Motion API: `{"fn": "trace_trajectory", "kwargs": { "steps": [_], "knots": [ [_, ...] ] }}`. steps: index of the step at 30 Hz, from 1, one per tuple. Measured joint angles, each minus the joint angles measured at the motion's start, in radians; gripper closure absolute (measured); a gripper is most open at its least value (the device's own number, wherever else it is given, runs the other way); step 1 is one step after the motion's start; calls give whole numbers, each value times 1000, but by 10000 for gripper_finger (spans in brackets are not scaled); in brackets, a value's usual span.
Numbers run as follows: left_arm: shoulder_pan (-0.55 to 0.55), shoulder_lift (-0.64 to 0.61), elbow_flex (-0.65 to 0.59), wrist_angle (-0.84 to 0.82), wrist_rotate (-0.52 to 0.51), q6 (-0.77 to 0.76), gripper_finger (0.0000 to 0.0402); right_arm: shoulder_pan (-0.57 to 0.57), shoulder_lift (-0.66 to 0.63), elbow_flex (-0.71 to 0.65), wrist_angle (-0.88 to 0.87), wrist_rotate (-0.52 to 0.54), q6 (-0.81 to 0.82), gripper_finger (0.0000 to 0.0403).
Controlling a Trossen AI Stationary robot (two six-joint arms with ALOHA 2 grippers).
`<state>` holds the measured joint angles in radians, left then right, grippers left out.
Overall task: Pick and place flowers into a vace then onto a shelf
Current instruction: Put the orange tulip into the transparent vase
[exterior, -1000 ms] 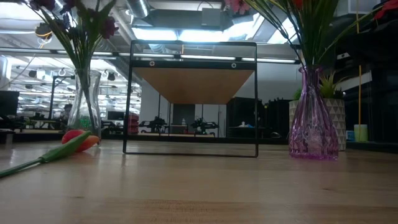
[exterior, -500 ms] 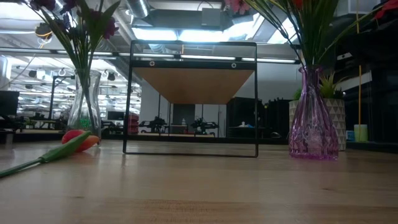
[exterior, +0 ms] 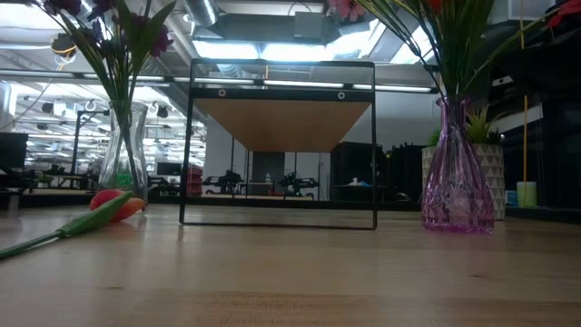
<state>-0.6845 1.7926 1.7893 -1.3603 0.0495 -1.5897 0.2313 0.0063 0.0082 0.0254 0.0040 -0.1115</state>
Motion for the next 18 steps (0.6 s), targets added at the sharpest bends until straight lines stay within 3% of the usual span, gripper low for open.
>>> {"fn": "trace_trajectory", "kwargs": {
  "steps": [8,15,18],
  "knots": [
    [-99,73,179,-5,-137,-273,399,0,0,0,-1,-6,32,393],
    [-157,163,195,26,-110,-493,399,0,0,0,-2,-7,25,393],
    [-176,200,195,66,-146,-556,400,0,0,0,-2,-8,24,393]
  ]
}}
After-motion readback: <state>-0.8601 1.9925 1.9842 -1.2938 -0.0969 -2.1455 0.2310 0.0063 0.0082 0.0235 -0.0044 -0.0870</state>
